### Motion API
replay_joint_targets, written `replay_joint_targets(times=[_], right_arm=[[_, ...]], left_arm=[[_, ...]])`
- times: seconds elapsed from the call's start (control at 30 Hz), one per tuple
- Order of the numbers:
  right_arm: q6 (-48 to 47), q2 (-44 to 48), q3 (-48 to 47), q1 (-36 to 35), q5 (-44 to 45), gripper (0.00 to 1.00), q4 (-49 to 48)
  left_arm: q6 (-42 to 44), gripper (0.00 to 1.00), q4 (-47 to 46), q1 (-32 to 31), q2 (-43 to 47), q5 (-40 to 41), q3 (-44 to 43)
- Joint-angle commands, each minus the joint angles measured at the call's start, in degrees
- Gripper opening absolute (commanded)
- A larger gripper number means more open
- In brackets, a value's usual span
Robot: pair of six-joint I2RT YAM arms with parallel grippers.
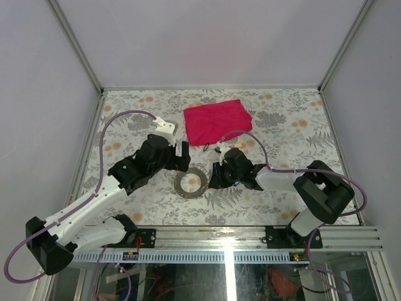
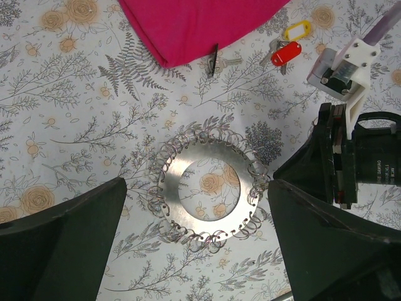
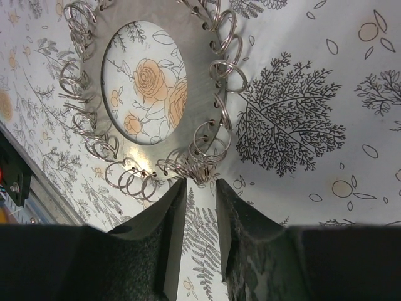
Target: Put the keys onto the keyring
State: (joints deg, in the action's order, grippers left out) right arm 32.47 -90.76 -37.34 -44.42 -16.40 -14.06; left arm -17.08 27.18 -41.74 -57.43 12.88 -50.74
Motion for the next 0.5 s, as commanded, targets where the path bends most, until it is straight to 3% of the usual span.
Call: replay_joint_targets(times=[0.0,0.47], right_arm=[[1.3,-1.4,-0.9,-0.2,1.2,0.31,-3.7],[1.1,-1.9,0.1,-0.2,1.3,0.26,-8.5]], left_arm=[[0.9,0.99,-0.9,0.1,0.0,0.4,0.2],[1.1,0.99,-1.1,0.1,0.3,-0.1,0.1]])
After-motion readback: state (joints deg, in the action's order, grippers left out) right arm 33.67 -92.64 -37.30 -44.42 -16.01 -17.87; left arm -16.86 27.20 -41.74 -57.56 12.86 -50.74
